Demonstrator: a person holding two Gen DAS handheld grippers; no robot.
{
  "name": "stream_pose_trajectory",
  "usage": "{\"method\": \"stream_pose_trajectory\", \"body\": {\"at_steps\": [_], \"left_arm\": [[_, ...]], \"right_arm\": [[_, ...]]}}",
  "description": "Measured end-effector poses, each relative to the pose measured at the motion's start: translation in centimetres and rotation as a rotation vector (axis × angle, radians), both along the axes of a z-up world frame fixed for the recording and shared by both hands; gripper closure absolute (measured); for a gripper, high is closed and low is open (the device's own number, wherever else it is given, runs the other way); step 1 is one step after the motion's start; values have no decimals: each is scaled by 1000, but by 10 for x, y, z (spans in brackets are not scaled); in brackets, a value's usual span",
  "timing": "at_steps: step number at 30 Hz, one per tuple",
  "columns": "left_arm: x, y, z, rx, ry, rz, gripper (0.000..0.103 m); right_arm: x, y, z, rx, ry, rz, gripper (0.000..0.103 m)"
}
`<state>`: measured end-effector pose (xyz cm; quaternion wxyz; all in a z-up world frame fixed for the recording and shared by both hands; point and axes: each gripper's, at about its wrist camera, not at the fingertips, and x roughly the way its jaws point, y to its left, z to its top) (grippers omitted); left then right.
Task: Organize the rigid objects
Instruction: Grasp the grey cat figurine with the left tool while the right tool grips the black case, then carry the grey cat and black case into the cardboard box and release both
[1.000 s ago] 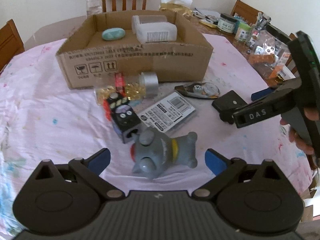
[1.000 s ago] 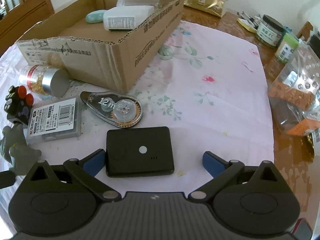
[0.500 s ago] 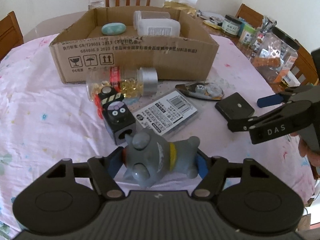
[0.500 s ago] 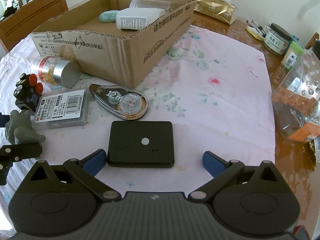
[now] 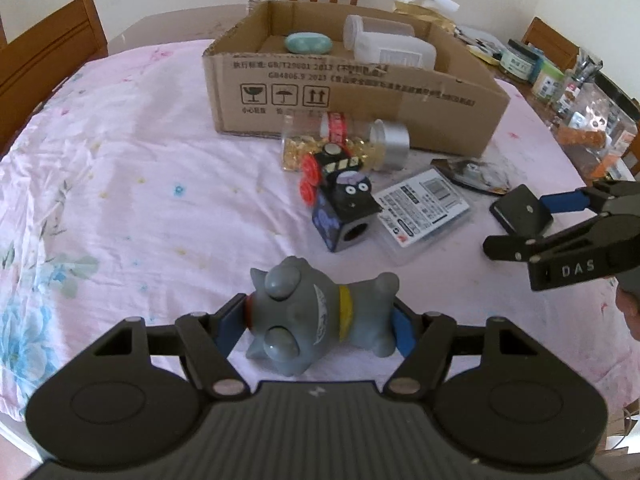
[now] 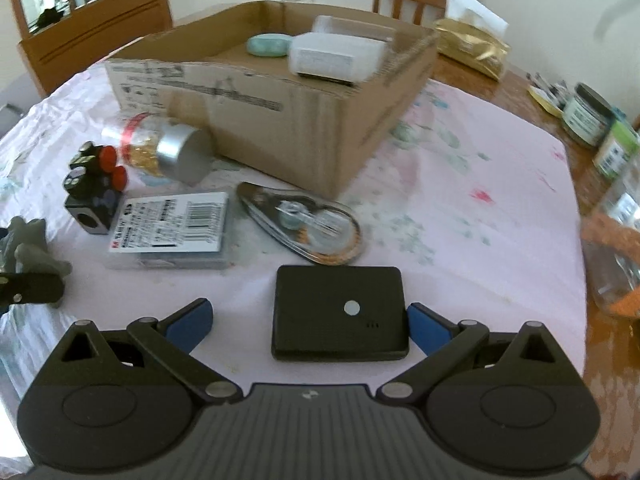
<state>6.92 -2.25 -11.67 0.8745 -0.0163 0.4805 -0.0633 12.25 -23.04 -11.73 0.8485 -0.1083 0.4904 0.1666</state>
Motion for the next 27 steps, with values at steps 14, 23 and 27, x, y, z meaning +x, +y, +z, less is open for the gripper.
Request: {"method": "stream_pose_trajectory", "body": {"at_steps": [14,23,27], "left_arm": [[2,-5,-2,13,-9,17,30],[2,-7,-1,31,-20,35,30],[3,-11,0,55,-14,22,27]], "right_arm": [[5,-9,8,-2,-18,-1,29],[3,-9,8,-10,-13,8,29],[4,-8,9,-10,-3,13,29]]}}
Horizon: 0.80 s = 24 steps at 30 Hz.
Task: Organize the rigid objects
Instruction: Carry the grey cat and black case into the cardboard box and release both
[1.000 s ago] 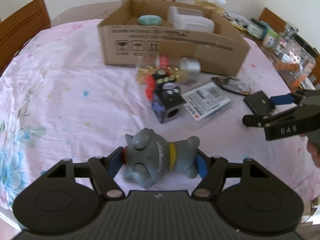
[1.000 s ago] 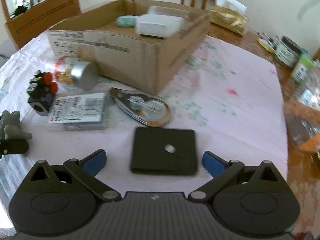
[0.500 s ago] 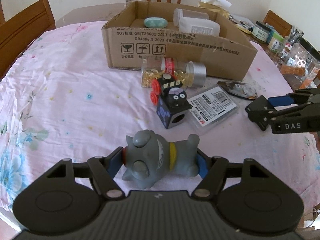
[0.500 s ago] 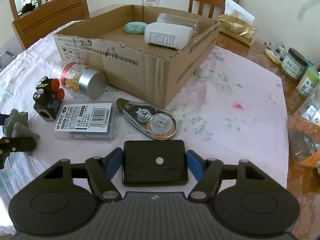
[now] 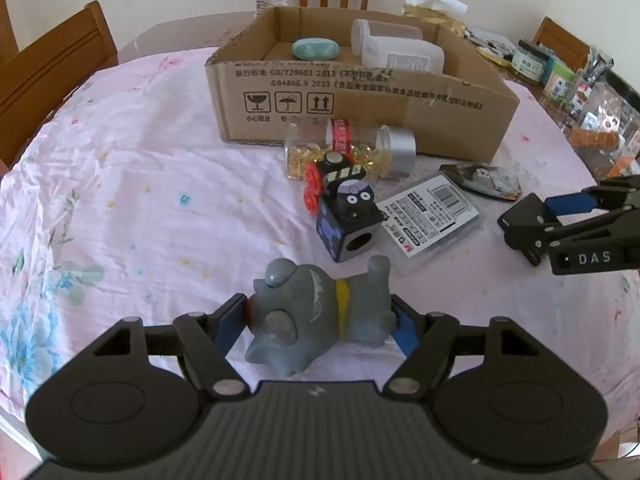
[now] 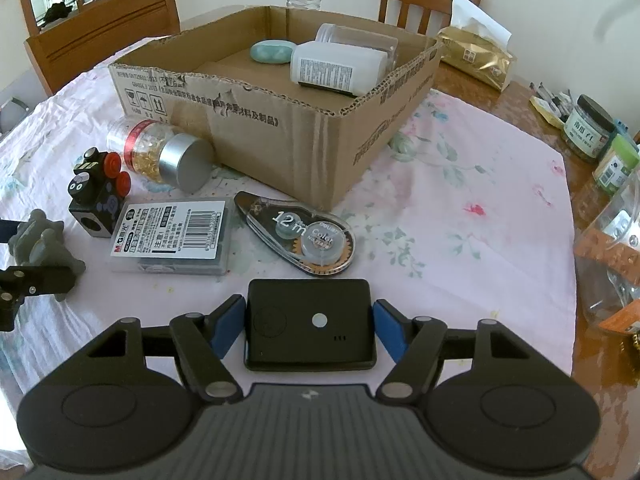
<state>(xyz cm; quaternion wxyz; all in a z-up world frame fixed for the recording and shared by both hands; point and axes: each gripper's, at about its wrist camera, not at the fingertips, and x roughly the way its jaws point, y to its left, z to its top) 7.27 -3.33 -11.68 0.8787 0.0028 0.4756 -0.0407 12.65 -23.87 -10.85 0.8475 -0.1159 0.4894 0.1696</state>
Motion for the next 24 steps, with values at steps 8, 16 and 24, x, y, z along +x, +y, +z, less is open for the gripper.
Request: {"method": "stream_pose_trajectory", "body": {"at_steps": [8,16,24], "left_arm": [[7,6,0,-51,28,22,32],[11,9,18,-6,29,-74,32],[22,13,44,27,33,-199,32]], "right_arm": [[1,-1,0,2,-1,10,29],[-1,3,3,-14,9,12,29],[1,6,16,-37,13,-11,29]]}}
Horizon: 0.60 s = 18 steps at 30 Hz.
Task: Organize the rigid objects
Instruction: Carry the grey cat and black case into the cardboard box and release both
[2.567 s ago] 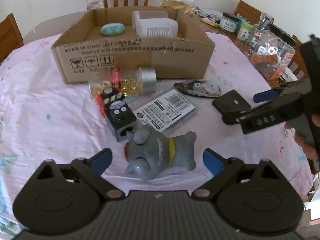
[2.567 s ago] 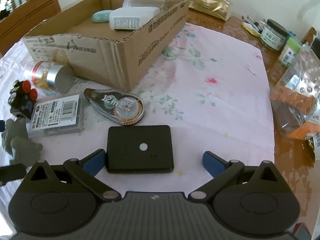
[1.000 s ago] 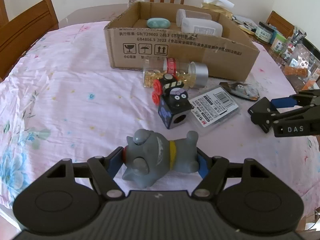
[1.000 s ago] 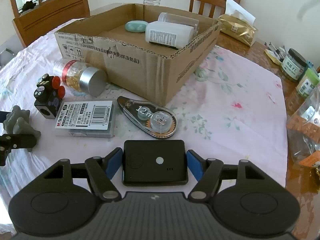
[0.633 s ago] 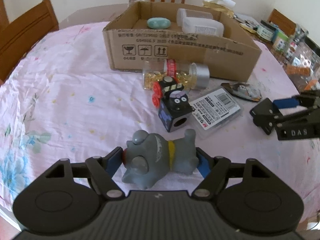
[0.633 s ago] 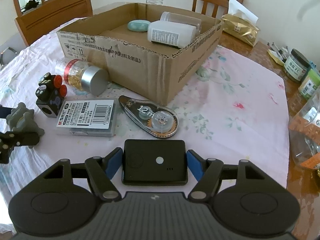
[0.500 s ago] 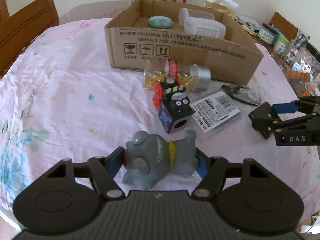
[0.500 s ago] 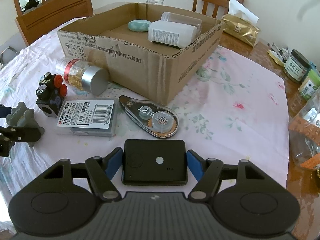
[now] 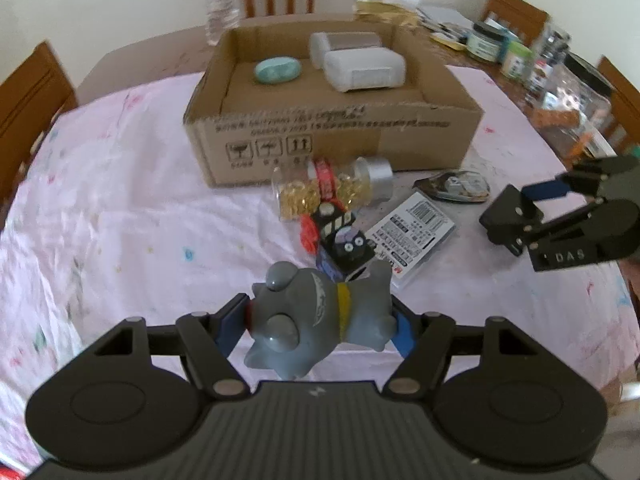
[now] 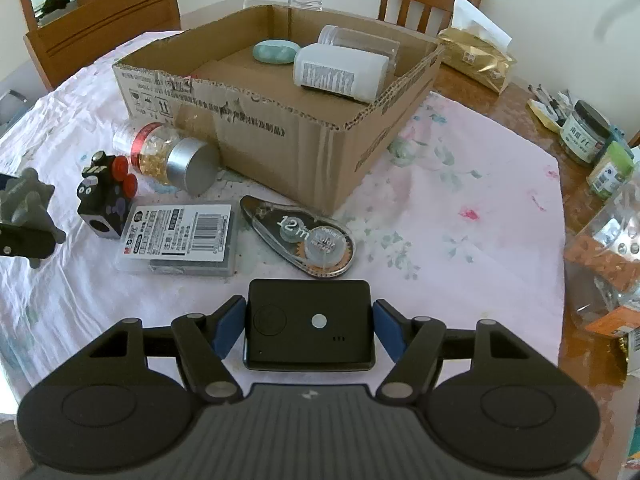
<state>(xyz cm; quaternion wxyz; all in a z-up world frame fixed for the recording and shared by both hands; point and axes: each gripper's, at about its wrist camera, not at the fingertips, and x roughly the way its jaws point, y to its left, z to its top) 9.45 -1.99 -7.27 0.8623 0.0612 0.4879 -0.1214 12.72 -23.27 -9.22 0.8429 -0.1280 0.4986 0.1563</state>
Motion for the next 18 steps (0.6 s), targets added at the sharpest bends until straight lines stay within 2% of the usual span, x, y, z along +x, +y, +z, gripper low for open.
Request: {"method": "stream_pose_trajectory", "body": {"at_steps": [5,11,14,18], "left_arm": [[7,1,18,21,-11,-59,32],[21,5,45,26,-68,-94,32],[33,6,56,30,-97,-101,32],[51,9,66,25,-130,-96,32]], "right_arm": [[1,3,19,0,-9,3,29],[7,8,64,16,-84,42,29],[17,15,86,44,-125,58,29],[40,28,102,86,-158,78,29]]}}
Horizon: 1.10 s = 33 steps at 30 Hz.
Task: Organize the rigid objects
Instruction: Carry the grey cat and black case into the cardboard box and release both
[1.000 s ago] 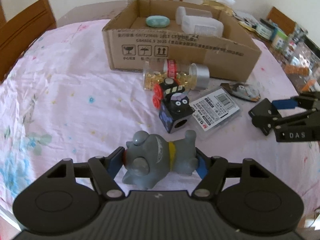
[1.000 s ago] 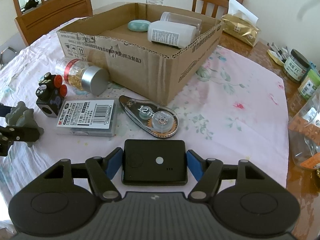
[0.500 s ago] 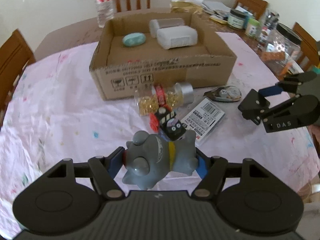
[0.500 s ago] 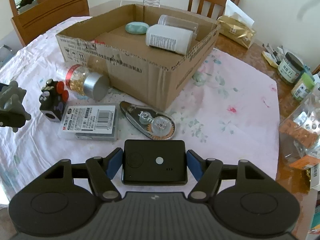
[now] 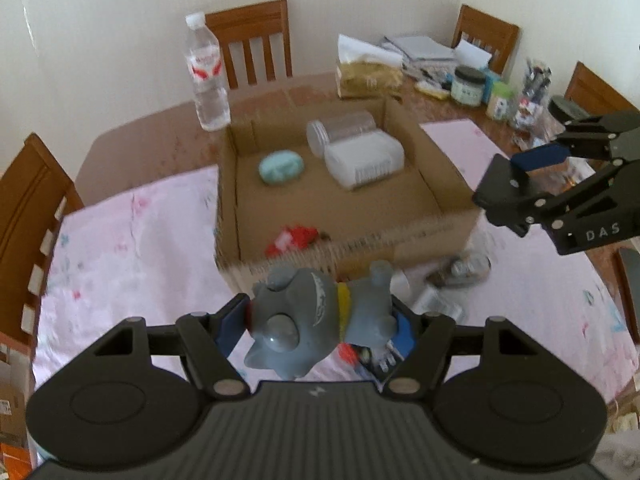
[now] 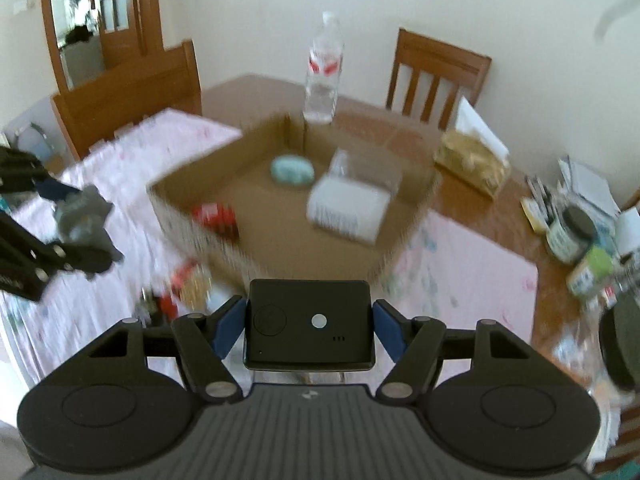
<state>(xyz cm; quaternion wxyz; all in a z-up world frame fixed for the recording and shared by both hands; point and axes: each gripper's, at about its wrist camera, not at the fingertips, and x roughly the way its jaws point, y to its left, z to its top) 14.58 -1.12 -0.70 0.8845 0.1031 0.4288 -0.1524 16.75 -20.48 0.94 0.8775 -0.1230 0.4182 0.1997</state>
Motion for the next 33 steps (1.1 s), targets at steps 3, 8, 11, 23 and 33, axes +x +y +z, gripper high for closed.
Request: {"method": "stream_pose_trajectory", "body": {"at_steps": [3,8,11,23,33], "left_arm": [[17,2,5,-12,-25,10,32],[42,5,10,-9,-64,12,32],[59,6,11,-7,-68,22,32],[112,-2,-6,12,-52,30,32],[155,-18,-25,11,-23,58,29]], "right_arm": [[21,12,0,-3,-8,-3,29],[53,31,-19,-19,24,-3,29],[65,37,-32,-18,53,-23,29],[70,36,-29,-15,22,-120,2],[48,18,-8,12,11,-210,0]]}}
